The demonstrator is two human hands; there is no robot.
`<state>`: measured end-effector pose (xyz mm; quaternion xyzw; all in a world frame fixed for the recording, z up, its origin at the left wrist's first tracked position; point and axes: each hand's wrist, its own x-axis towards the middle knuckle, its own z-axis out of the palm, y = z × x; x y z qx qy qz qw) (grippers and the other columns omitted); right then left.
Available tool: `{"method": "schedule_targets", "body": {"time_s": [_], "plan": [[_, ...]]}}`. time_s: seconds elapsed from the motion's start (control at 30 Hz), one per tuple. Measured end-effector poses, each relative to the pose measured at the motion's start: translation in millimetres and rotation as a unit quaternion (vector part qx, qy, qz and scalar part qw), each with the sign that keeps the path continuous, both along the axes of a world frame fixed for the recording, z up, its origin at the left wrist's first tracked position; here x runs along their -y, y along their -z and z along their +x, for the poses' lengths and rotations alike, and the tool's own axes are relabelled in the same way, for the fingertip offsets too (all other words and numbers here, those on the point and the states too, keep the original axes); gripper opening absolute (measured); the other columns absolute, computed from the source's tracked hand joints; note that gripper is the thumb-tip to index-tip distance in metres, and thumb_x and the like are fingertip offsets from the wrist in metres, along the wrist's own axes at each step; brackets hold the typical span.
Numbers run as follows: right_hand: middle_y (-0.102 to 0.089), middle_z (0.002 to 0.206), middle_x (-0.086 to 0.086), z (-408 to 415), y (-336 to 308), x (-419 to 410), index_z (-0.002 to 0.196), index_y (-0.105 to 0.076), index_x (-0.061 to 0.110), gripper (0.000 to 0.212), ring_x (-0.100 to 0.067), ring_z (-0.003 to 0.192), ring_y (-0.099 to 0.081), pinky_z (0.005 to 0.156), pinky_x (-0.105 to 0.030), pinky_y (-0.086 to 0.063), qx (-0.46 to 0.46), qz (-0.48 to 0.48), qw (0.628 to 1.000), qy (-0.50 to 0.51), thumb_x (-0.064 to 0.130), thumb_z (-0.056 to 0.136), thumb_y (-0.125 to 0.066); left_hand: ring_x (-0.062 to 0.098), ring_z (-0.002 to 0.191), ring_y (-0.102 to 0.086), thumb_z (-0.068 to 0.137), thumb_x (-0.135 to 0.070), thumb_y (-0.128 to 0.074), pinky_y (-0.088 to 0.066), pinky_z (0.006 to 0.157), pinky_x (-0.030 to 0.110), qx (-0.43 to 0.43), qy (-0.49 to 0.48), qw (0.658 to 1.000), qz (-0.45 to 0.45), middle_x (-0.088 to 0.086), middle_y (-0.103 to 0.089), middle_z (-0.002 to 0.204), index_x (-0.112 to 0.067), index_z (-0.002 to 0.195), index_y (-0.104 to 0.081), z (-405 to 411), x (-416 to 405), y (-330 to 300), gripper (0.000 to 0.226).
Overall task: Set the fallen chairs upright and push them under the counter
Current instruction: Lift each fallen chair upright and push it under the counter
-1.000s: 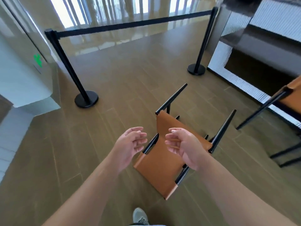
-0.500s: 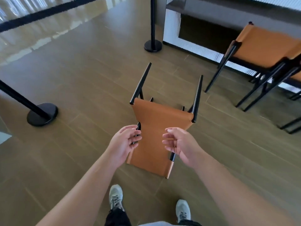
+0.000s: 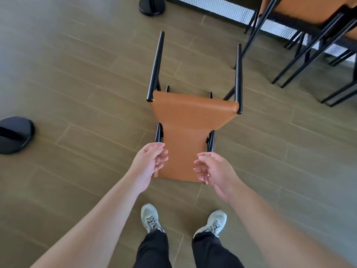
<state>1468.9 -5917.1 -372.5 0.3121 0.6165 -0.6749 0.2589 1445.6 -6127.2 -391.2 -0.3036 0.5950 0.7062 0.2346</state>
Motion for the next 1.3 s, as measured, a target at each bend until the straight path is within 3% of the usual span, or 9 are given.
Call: {"method": "schedule_targets", "body": {"time_s": [0.3, 0.43, 0.53, 0.67, 0.9, 1.0, 1.07, 1.2, 1.3], "plan": [[-0.068, 0.092, -0.004, -10, 171, -37, 0.097, -0.067, 0.019, 0.012, -0.015, 0.074, -0.067, 0.06, -0.03, -0.047, 0.034, 0.047, 0.998, -0.002, 0.02, 0.091, -0.056, 0.001, 0.086, -0.068, 0.093, -0.027, -0.054, -0.05, 0.088, 0.03, 0.009, 0.119, 0.988, -0.099, -0.009, -0.067, 0.11, -0.036, 0.105, -0.065, -2, -48, 167, 0.019], [-0.069, 0.091, -0.002, -14, 272, -47, 0.095, -0.068, 0.022, 0.013, -0.012, 0.073, -0.068, 0.06, -0.028, -0.049, 0.046, 0.061, 0.997, -0.006, 0.02, 0.091, -0.055, 0.006, 0.093, -0.066, 0.094, -0.027, -0.053, -0.047, 0.096, 0.034, 0.036, 0.144, 0.98, -0.129, -0.008, -0.066, 0.11, -0.036, 0.106, -0.063, -9, -57, 269, 0.018], [-0.068, 0.092, -0.001, -21, 352, -53, 0.093, -0.068, 0.023, 0.012, -0.013, 0.075, -0.068, 0.06, -0.027, -0.049, 0.049, 0.072, 0.996, -0.007, 0.021, 0.091, -0.056, 0.009, 0.095, -0.063, 0.096, -0.025, -0.051, -0.046, 0.08, 0.026, 0.044, 0.167, 0.972, -0.159, -0.005, -0.066, 0.106, -0.035, 0.107, -0.062, -12, -59, 350, 0.018], [-0.07, 0.09, 0.0, -26, 452, -62, 0.091, -0.066, 0.031, 0.011, -0.013, 0.072, -0.066, 0.058, -0.027, -0.049, 0.052, 0.127, 0.99, -0.04, 0.03, 0.083, -0.058, 0.0, 0.08, -0.059, 0.096, -0.027, -0.049, -0.045, 0.057, 0.016, 0.026, 0.213, 0.951, -0.223, -0.017, -0.062, 0.095, -0.039, 0.1, -0.059, -15, -62, 448, 0.016], [-0.063, 0.093, 0.007, -30, 600, -68, 0.109, -0.058, 0.03, 0.024, -0.012, 0.078, -0.061, 0.076, -0.035, -0.054, 0.03, 0.205, 0.968, -0.143, 0.033, 0.086, -0.059, 0.004, 0.062, -0.056, 0.093, -0.028, -0.047, -0.04, 0.049, 0.018, -0.016, 0.275, 0.919, -0.283, -0.015, -0.056, 0.084, -0.035, 0.116, -0.054, -28, -68, 592, 0.025], [-0.057, 0.102, 0.01, -30, 633, -69, 0.12, -0.053, 0.03, 0.034, -0.01, 0.07, -0.059, 0.054, -0.024, -0.045, 0.025, 0.255, 0.946, -0.198, 0.037, 0.088, -0.056, 0.005, 0.077, -0.058, 0.092, -0.028, -0.05, -0.041, 0.057, 0.021, -0.038, 0.315, 0.897, -0.306, -0.012, -0.058, 0.096, -0.03, 0.121, -0.054, -31, -68, 629, 0.03], [-0.047, 0.117, 0.008, -26, 648, -70, 0.129, -0.047, 0.032, 0.043, -0.012, 0.073, -0.061, 0.051, -0.023, -0.043, 0.031, 0.287, 0.926, -0.243, 0.039, 0.088, -0.054, 0.003, 0.086, -0.055, 0.092, -0.03, -0.052, -0.041, 0.063, 0.022, -0.049, 0.344, 0.877, -0.332, -0.013, -0.054, 0.105, -0.028, 0.125, -0.053, -31, -65, 643, 0.033], [-0.033, 0.136, 0.004, -10, 664, -71, 0.143, -0.033, 0.029, 0.059, -0.021, 0.111, -0.052, 0.074, -0.033, -0.052, 0.004, 0.365, 0.853, -0.373, 0.035, 0.09, -0.056, 0.007, 0.087, -0.056, 0.093, -0.036, -0.052, -0.046, 0.063, 0.026, -0.053, 0.404, 0.827, -0.388, -0.01, -0.044, 0.119, -0.03, 0.13, -0.048, -22, -61, 651, 0.038], [-0.024, 0.143, 0.0, 0, 676, -73, 0.144, -0.024, 0.028, 0.064, -0.025, 0.125, -0.038, 0.095, -0.039, -0.046, -0.061, 0.427, 0.768, -0.474, 0.028, 0.088, -0.055, 0.018, 0.111, -0.049, 0.093, -0.036, -0.051, -0.048, 0.083, 0.034, -0.098, 0.469, 0.755, -0.448, -0.005, -0.041, 0.132, -0.028, 0.136, -0.042, -14, -59, 661, 0.044]]}}
